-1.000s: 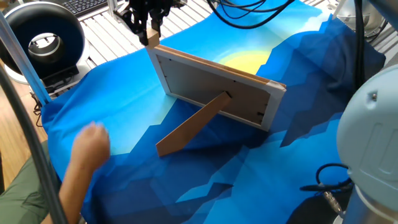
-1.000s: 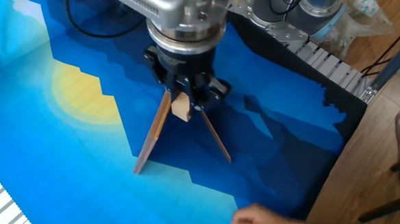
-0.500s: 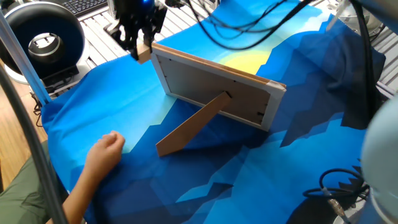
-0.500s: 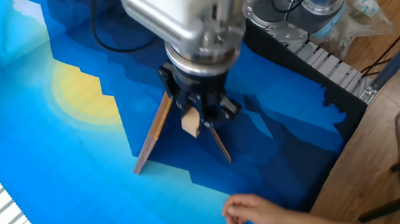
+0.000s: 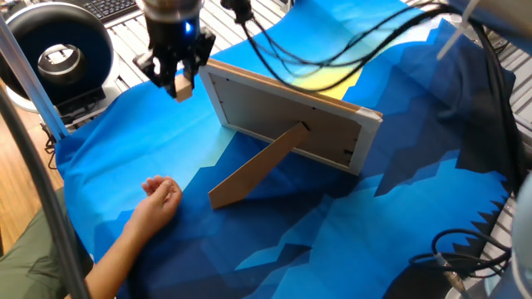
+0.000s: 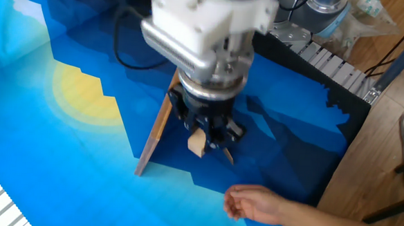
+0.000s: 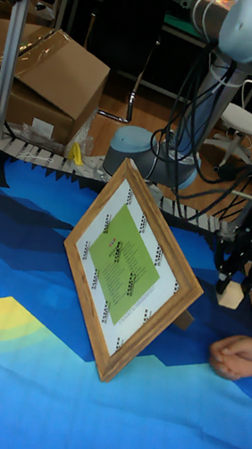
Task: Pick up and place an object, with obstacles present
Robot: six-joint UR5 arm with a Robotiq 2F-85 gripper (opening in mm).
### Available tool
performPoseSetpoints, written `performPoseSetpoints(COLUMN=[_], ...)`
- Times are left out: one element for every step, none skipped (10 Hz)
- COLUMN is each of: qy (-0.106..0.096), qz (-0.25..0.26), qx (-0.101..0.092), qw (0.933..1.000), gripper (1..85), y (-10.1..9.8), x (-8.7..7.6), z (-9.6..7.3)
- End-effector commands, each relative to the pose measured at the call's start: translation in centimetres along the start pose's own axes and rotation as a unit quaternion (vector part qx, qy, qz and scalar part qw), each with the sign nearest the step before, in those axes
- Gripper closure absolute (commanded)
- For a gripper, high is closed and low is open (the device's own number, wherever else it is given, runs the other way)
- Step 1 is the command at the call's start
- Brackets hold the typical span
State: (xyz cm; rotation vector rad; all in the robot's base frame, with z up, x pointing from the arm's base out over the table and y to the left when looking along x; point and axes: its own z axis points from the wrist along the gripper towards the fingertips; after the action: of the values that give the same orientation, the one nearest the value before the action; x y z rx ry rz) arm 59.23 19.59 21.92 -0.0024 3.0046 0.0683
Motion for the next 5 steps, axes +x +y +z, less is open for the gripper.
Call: performPoseSetpoints(qy=[-0.007,-0.007,-0.007,-0.005,-0.005], qz=[0.0,-0.002,-0.015,-0.035,-0.047], qx=[0.001,0.003,0.003,0.003,0.003], qw=[1.0,1.0,0.9999,0.9994,0.9989], gripper=[84.3,84.3,79.7,67.3,55.0], y=[-0.2,-0.3,-0.3,-0.4,-0.4], x=[0.3,0.3,0.3,0.4,0.4], z=[3.8,4.4,4.7,4.8,4.9])
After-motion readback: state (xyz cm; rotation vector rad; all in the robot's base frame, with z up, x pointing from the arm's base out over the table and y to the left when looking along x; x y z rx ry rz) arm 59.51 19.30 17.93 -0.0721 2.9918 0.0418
